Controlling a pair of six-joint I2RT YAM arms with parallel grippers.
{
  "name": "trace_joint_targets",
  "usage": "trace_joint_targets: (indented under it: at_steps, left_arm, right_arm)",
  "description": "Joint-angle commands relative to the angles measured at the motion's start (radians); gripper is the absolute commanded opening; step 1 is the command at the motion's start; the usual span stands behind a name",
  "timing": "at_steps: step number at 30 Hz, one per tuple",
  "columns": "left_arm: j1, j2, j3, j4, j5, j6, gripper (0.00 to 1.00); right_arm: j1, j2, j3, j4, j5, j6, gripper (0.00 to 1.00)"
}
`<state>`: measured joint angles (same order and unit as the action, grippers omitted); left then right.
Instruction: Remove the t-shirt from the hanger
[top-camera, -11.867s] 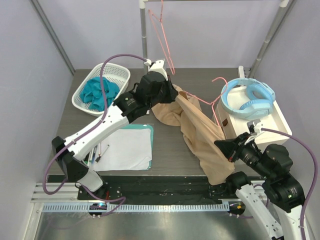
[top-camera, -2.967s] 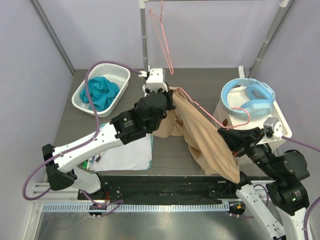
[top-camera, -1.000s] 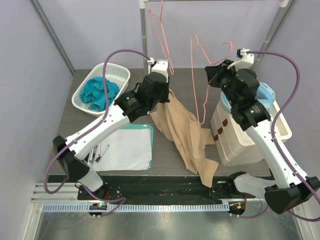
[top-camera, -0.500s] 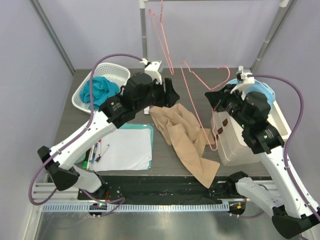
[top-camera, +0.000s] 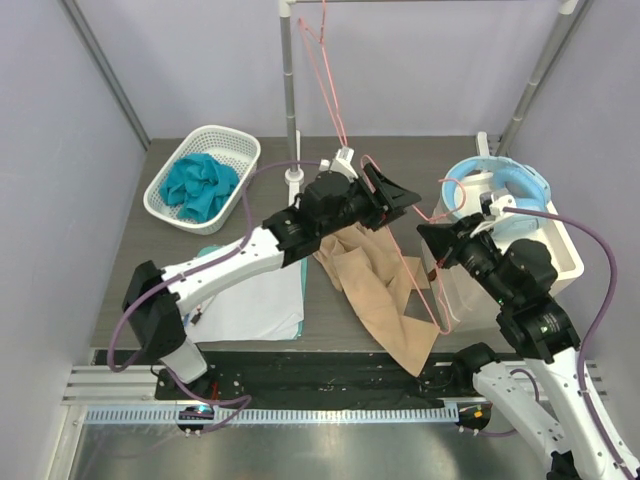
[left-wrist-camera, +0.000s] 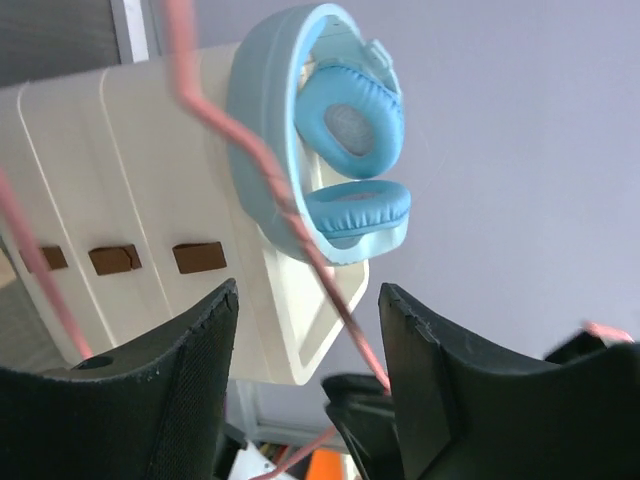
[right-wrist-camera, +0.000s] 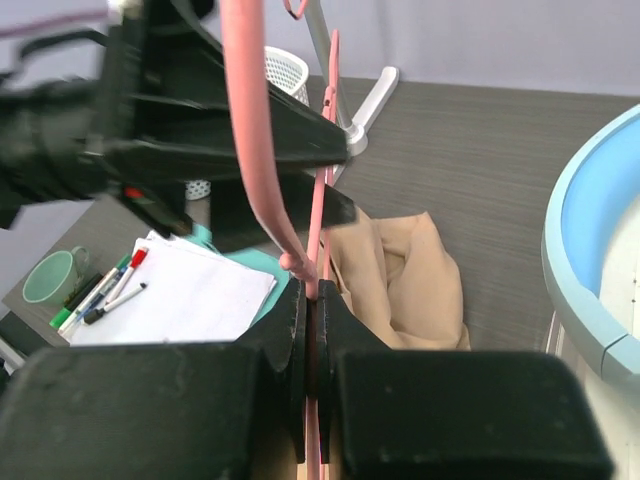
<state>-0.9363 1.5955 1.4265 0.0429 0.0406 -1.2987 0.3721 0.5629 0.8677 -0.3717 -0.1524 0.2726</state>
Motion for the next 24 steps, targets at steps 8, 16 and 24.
trace_joint_targets:
  at_steps: [8,16,24]
  left_arm:
    - [-0.025,0.029,-0.037,0.135,-0.176,-0.28,0.39]
    - [-0.042,0.046,-0.026,0.158,-0.176,-0.278,0.0]
    - [-0.055,0.055,0.037,0.144,-0.211,-0.314,0.0]
  right_arm:
    - [0.004,-0.066,-0.05,0.071,-0.036,-0.047,0.01]
    - [0.004,-0.096,-0.059,0.036,-0.049,-0.003,0.06]
    - [0.005,-0.155,0.037,-0.182,0.08,0.02,0.79]
